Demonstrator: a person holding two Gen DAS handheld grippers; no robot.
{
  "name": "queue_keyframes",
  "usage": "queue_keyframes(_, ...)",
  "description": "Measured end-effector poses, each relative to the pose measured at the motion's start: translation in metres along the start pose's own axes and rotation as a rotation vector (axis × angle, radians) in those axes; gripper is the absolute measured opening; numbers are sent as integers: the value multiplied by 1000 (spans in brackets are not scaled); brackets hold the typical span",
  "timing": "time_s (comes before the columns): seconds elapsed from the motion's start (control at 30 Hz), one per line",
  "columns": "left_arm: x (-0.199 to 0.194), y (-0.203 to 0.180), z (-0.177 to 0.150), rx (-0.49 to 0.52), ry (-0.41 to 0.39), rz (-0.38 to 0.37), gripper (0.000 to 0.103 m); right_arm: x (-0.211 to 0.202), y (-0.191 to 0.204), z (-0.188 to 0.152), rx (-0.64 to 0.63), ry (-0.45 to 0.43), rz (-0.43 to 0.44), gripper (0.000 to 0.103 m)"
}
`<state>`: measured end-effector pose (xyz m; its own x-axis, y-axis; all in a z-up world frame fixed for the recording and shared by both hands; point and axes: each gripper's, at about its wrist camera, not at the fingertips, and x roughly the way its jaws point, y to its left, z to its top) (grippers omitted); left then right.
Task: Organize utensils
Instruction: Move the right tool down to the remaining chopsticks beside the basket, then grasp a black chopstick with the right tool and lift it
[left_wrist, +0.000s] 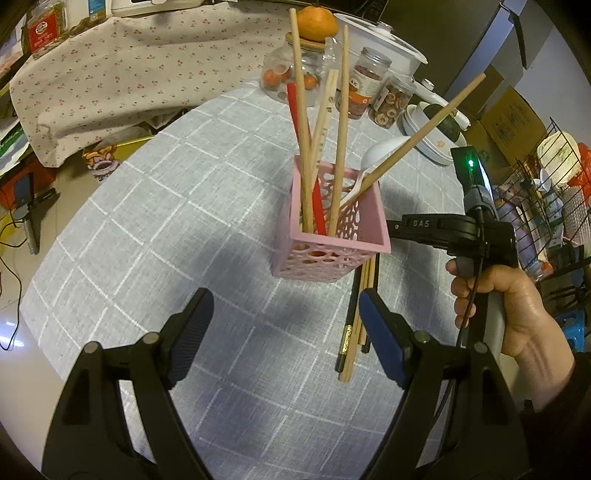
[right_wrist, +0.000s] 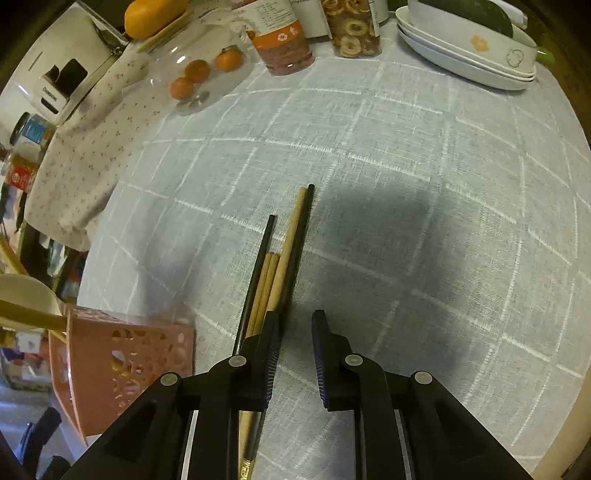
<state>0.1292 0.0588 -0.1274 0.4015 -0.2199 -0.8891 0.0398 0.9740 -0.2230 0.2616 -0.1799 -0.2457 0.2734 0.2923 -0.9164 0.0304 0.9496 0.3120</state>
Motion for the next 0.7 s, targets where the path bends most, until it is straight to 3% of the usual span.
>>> queue_keyframes(0.23,1,0,-2,2,3,5,81,8,18,3,-59,-5,-71,16)
queue_keyframes(0.4,2,2,-2,1,6,9,81,17,47,-3,-214,-15,-232,17)
queue_keyframes(0.57,0,0,-3,12,-4,-5,81,13,34,-4,-196,22,-186,11)
queue_keyframes(0.7,-2,-8,-6,47,-6,-17,81,4,6,-10,-117,72,-81,6)
